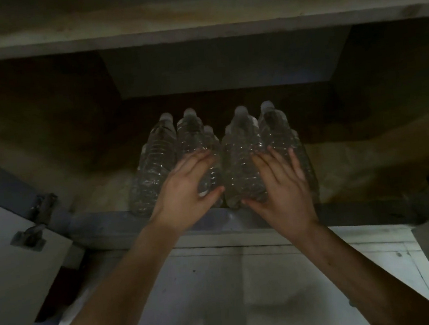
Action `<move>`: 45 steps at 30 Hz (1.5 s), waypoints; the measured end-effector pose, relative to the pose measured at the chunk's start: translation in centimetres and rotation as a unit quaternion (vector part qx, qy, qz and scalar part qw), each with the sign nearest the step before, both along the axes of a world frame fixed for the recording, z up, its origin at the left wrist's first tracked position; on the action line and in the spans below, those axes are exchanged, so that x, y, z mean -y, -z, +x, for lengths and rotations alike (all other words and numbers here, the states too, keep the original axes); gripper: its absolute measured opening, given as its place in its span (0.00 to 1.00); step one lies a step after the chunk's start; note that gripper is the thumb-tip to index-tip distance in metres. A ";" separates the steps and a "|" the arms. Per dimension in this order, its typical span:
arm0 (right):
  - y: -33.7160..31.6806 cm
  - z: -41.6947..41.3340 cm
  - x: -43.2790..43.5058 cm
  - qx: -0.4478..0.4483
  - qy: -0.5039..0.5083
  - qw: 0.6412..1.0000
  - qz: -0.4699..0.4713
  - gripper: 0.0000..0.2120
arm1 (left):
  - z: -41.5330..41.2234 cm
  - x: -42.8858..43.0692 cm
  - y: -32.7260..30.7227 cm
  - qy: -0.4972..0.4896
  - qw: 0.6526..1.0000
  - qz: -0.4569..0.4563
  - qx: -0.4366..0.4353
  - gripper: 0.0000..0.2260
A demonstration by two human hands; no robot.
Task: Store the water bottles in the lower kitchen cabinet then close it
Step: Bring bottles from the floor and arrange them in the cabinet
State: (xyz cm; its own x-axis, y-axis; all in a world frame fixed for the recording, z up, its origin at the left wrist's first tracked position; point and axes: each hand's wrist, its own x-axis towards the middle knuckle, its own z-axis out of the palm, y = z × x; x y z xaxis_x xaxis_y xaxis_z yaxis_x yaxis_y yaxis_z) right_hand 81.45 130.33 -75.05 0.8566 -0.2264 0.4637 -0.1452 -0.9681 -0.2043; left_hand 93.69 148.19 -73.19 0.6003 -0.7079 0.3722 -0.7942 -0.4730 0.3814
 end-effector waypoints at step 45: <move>-4.1 7.5 -8.0 -0.057 -0.025 0.939 0.338 0.31 | 3.1 -8.9 -1.9 -0.154 0.866 -0.230 -0.416 0.21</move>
State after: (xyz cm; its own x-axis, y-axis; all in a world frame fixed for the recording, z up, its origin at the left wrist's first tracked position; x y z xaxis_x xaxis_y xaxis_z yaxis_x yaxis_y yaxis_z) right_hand 88.91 138.33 -70.92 0.9094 -0.3943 0.1328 -0.1618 -0.6292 -0.7602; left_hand 96.78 157.10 -71.30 0.9305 -0.3573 -0.0805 -0.0160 -0.2593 0.9657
